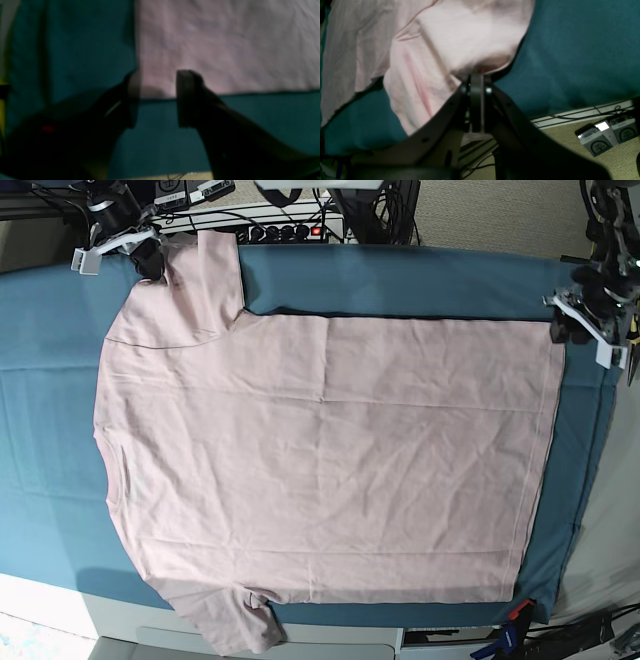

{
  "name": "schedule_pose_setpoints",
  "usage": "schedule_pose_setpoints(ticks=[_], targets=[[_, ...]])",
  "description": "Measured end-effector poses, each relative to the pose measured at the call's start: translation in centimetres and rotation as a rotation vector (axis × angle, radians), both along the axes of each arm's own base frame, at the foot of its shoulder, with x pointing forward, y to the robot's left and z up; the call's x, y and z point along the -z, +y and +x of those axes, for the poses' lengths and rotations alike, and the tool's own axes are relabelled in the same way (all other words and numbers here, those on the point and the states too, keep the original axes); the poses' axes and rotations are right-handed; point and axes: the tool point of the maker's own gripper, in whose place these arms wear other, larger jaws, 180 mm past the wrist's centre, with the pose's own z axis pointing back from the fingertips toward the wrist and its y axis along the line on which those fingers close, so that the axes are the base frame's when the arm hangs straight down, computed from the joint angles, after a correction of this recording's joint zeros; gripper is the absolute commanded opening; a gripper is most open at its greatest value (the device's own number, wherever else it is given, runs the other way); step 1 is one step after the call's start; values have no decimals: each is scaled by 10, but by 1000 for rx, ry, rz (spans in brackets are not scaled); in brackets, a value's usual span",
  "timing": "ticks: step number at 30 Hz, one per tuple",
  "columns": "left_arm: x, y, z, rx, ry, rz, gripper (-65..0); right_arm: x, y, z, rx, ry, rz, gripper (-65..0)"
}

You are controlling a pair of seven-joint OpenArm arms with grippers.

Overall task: Fold the T-shirt properly
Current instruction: 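Grasp the shirt's corner edge with the left gripper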

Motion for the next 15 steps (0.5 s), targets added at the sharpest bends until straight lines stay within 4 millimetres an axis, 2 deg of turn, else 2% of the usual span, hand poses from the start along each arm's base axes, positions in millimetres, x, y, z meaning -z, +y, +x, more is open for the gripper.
schedule_pose_setpoints(ticks=[5,10,13,15], targets=[[-9,11,12,-16,-24,16,-399,0,0,0,0,0,0,-650],[-27,49,10,-140,-60,35,-401,0,0,0,0,0,0,-650],[-27,56,6,-176,-55,-7,-401,0,0,0,0,0,0,-650],[-22,53,2,-162,-41,-30,-401,0,0,0,0,0,0,-650]])
